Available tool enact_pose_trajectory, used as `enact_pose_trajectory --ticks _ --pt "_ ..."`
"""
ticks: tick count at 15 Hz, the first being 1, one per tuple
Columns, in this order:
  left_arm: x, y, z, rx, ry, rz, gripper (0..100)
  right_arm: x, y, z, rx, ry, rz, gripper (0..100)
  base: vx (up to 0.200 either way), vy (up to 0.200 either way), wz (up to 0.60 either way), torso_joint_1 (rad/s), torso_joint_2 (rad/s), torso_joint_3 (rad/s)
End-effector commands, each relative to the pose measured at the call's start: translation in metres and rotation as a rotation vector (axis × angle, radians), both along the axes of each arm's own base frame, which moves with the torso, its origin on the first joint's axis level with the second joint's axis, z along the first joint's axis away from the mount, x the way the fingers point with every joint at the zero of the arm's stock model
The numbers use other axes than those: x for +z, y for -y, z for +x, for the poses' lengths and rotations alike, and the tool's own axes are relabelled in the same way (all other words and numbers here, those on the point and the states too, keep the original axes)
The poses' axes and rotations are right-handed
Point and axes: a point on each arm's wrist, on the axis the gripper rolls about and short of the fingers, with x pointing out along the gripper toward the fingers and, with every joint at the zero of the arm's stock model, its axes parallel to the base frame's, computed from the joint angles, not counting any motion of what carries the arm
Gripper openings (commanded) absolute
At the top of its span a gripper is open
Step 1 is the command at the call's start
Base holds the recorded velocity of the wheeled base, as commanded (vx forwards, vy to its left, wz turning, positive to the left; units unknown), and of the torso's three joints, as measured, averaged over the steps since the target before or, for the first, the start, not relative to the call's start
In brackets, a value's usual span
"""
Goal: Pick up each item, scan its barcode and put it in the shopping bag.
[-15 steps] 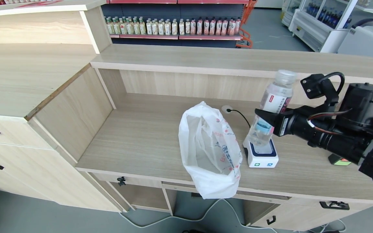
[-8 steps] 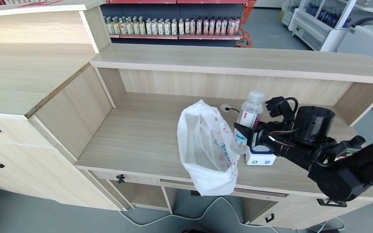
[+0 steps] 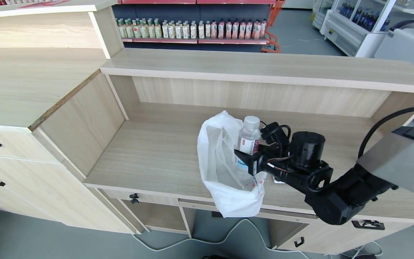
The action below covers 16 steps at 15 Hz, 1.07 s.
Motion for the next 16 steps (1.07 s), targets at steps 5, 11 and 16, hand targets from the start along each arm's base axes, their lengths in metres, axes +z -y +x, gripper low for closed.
enact_pose_trajectory --ticks 5,11,16 --pt "0.000 0.000 0.000 0.000 0.000 0.000 0 -0.039 -0.018 0.018 0.047 0.043 -0.102 0 0.000 0.000 0.00 0.000 0.00 0.000" --pt "0.000 0.000 0.000 0.000 0.000 0.000 0 -0.055 -0.024 0.029 0.046 0.124 -0.137 0 0.000 0.000 0.00 0.000 0.00 0.000" --pt "0.000 0.000 0.000 0.000 0.000 0.000 0 -0.065 -0.024 0.029 0.046 0.157 -0.151 0 0.000 0.000 0.00 0.000 0.00 0.000"
